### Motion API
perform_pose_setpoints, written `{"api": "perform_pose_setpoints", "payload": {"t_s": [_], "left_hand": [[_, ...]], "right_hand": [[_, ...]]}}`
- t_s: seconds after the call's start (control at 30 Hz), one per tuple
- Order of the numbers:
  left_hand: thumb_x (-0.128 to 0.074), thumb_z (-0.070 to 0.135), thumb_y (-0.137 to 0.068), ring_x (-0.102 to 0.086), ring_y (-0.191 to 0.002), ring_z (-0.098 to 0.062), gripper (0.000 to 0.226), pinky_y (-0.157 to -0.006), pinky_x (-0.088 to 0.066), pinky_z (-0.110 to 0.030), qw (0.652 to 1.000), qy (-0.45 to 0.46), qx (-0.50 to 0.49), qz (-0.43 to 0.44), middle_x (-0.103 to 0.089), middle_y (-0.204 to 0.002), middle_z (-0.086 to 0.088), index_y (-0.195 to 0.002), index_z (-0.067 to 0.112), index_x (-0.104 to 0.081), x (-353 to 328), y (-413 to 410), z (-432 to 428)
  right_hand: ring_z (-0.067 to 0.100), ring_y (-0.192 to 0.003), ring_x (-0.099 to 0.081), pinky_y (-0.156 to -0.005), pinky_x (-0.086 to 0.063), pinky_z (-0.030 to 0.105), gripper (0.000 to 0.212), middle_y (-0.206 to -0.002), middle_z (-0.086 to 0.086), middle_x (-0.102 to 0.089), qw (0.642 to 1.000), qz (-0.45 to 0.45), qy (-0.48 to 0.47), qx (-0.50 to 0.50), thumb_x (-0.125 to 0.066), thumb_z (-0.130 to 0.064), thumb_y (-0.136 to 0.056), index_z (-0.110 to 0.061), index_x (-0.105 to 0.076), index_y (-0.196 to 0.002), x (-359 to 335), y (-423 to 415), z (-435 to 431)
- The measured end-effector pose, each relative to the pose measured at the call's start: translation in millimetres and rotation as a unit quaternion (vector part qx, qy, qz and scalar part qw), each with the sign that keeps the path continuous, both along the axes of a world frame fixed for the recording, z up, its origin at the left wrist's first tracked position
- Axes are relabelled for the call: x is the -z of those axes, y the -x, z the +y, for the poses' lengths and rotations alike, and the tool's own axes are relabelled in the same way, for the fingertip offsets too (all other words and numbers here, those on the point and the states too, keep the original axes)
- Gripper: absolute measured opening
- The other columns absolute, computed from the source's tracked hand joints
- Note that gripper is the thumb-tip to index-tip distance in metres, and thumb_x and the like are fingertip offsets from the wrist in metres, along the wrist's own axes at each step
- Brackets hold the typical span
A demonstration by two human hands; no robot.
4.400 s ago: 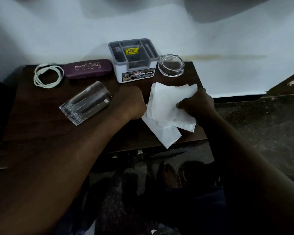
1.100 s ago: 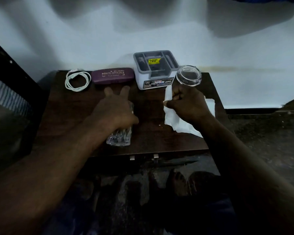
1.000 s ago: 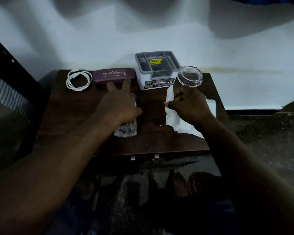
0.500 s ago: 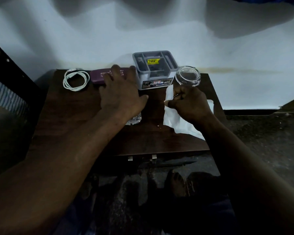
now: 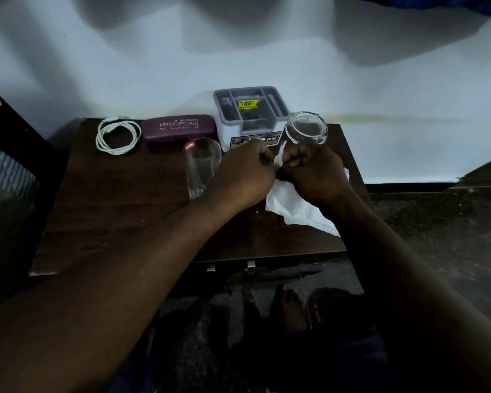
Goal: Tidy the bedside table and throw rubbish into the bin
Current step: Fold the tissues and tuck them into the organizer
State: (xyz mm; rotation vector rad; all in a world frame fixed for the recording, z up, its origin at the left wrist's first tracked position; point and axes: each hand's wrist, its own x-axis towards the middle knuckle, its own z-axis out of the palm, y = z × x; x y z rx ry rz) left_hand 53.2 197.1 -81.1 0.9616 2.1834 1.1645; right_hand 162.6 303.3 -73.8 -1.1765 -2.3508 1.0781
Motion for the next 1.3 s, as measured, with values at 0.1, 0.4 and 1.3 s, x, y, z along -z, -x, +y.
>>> {"api": "perform_pose_setpoints", "payload": {"t_s": [0.1, 0.4, 1.3], "left_hand": [[-0.064, 0.022, -0.094, -0.076, -0.070, -0.025, 0.011, -0.076, -0.064, -0.050, 0.989, -0.024, -0.032, -0.140, -0.075, -0.084, -0.004, -0.086, 0.019, -0.071, -3, -4, 3], [-0.061, 0.001, -0.097, -0.074, -0.081, -0.030, 0.012, -0.070, -0.065, -0.039, 0.941, -0.064, -0.098, -0.318, -0.073, -0.098, -0.021, -0.091, 0.004, -0.070, -15, -7, 5], [-0.076, 0.025, -0.088, -0.069, -0.081, -0.002, 0.004, -0.083, -0.059, -0.038, 0.995, -0.103, -0.007, -0.003, -0.074, -0.084, 0.015, -0.085, 0.024, -0.077, -2, -26, 19]], "right_hand": [[0.004, -0.075, -0.071, -0.082, -0.057, 0.031, 0.014, -0.076, -0.006, -0.077, 1.000, 0.011, 0.011, -0.017, -0.087, -0.022, -0.078, -0.025, -0.075, -0.085, -2, -3, 1], [0.008, -0.082, -0.074, -0.088, -0.060, 0.040, 0.020, -0.082, -0.005, -0.079, 0.998, 0.039, 0.024, -0.035, -0.086, -0.013, -0.079, -0.023, -0.075, -0.092, -8, -11, 3], [0.021, -0.069, -0.068, -0.059, -0.053, 0.024, 0.031, -0.078, 0.004, -0.070, 0.925, 0.133, 0.293, 0.200, -0.067, -0.040, -0.092, -0.010, -0.071, -0.089, -42, -26, 1]]}}
